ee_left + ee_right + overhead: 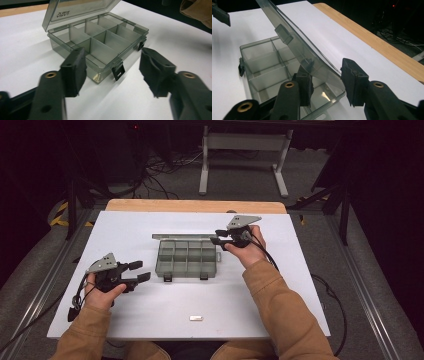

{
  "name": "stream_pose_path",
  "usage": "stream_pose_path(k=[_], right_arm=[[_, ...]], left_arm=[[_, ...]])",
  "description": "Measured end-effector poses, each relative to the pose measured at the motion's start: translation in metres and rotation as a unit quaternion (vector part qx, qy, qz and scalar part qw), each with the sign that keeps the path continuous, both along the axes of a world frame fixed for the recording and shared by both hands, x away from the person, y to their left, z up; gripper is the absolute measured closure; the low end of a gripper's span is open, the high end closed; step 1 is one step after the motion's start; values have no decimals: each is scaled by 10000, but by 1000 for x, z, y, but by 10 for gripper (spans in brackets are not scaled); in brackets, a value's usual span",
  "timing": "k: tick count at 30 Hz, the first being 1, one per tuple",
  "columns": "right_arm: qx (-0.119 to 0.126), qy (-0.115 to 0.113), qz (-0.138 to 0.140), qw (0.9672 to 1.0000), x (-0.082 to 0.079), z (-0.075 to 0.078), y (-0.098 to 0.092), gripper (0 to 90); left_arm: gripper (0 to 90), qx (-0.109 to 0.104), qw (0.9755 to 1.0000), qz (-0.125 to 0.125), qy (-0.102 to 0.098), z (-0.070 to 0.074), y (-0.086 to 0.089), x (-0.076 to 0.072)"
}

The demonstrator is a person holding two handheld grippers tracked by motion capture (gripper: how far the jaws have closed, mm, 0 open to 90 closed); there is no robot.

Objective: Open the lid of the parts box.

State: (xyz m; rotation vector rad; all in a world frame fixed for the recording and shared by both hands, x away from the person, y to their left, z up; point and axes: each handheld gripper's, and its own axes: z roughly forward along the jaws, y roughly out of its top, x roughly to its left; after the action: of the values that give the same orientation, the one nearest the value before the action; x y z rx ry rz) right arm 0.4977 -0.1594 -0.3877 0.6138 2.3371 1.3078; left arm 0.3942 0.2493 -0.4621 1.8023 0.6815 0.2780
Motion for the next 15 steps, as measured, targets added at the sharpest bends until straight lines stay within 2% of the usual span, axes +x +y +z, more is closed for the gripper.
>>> stream_pose_path(k=[5, 8, 12, 15], right_arm=[[-1, 10, -70, 10000, 10, 2, 1, 627], [58, 20, -120, 9999, 15, 2, 1, 627], [97, 8, -180, 9998, 22, 4, 3, 627], [150, 23, -231, 9996, 27, 3, 4, 623]], left_arm=[[244, -25, 9999, 110, -46, -2, 3, -5], [197, -169, 9998, 142, -17, -3, 5, -7], [162, -131, 9996, 196, -137, -2, 5, -7], [144, -4, 9995, 206, -222, -3, 4, -7]])
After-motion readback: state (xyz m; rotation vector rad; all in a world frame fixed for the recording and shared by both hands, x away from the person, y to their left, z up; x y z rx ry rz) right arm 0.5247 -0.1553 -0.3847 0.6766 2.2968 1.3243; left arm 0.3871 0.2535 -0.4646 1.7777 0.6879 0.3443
